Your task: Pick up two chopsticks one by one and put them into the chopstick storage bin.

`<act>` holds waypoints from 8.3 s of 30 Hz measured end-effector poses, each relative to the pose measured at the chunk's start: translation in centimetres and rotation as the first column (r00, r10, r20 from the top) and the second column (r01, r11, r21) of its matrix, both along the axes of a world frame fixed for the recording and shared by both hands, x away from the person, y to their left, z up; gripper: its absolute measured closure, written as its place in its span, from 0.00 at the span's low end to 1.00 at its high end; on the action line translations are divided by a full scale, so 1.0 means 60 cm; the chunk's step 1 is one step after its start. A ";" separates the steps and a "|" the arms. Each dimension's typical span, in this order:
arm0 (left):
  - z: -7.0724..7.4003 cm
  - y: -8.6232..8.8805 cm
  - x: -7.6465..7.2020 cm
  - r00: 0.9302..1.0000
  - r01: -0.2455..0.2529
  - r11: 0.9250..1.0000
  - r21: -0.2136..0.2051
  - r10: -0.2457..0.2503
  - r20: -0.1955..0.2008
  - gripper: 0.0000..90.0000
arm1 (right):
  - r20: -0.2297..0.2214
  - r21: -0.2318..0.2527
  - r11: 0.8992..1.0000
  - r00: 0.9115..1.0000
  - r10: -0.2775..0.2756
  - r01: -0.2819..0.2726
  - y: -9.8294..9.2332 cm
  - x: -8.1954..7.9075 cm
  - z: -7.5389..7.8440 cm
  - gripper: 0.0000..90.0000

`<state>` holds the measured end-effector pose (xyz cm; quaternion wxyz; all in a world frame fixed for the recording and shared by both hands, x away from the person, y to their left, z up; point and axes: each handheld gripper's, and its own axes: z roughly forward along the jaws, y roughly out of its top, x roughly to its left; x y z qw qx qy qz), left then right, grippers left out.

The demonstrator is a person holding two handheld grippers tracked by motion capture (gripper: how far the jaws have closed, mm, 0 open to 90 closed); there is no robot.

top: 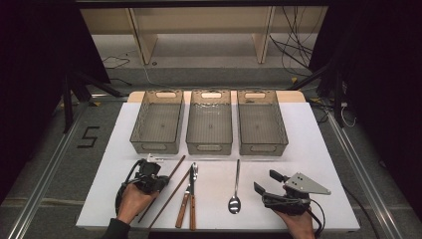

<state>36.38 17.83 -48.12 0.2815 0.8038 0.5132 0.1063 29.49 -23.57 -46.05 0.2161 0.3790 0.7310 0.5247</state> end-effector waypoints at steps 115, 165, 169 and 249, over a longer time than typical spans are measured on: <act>0.164 0.094 0.323 0.956 0.007 0.998 -0.064 0.012 0.292 0.94 | -0.017 0.012 1.000 1.000 0.026 -0.026 0.000 0.006 -0.007 0.33; 0.181 0.050 0.109 0.975 0.058 0.986 -0.159 -0.022 0.219 0.27 | -0.014 0.010 1.000 1.000 0.020 -0.020 0.000 0.004 -0.005 0.33; 0.167 0.045 0.080 0.972 0.060 0.985 -0.163 -0.021 0.233 0.25 | -0.012 0.006 1.000 1.000 0.022 -0.021 0.001 0.003 -0.005 0.33; 0.003 -0.020 -0.062 0.994 0.109 0.993 0.054 -0.109 -0.006 0.94 | -0.009 -0.012 0.999 0.999 0.031 -0.031 0.007 -0.001 -0.003 0.33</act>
